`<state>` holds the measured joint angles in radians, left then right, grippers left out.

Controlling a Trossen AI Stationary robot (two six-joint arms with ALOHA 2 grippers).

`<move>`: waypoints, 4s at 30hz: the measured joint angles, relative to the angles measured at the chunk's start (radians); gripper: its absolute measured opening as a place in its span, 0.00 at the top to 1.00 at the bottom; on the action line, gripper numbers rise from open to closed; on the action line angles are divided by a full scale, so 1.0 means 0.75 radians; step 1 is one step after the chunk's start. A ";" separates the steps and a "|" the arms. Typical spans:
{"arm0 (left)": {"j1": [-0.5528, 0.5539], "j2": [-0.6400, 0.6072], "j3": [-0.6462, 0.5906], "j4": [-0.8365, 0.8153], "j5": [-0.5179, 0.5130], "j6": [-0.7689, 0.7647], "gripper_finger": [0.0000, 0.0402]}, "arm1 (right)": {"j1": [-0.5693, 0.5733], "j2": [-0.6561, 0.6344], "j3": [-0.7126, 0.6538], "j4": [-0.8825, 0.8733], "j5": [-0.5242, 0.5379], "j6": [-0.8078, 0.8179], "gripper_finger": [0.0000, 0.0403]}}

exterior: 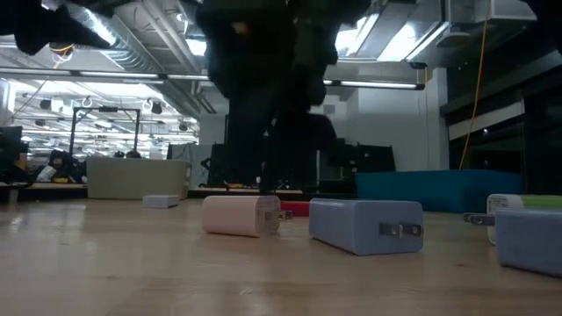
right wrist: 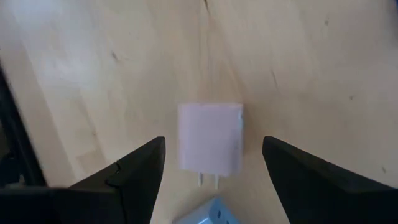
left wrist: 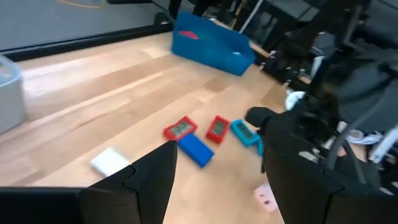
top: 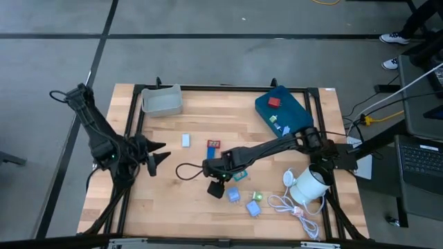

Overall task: Pick & Place Office items
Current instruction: Put the pink charger adapter into the blue bin

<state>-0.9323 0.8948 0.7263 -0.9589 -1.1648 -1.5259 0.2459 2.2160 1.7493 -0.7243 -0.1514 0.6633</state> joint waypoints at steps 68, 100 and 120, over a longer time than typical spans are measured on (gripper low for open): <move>0.028 -0.127 -0.162 -0.226 -0.038 -0.405 0.42 | -0.089 0.114 0.401 -0.274 -0.026 -1.589 0.31; 0.033 -0.127 -0.160 -0.223 0.121 -0.394 0.42 | -0.077 0.246 0.396 -0.226 -0.063 -1.593 0.31; 0.033 -0.127 -0.160 -0.223 0.120 -0.402 0.42 | -0.070 0.244 0.276 -0.120 -0.064 -1.508 0.52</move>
<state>-0.9077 0.7998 0.6060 -1.1259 -1.0748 -1.8278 0.1930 2.3989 1.9560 -0.8144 -0.1992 -0.4675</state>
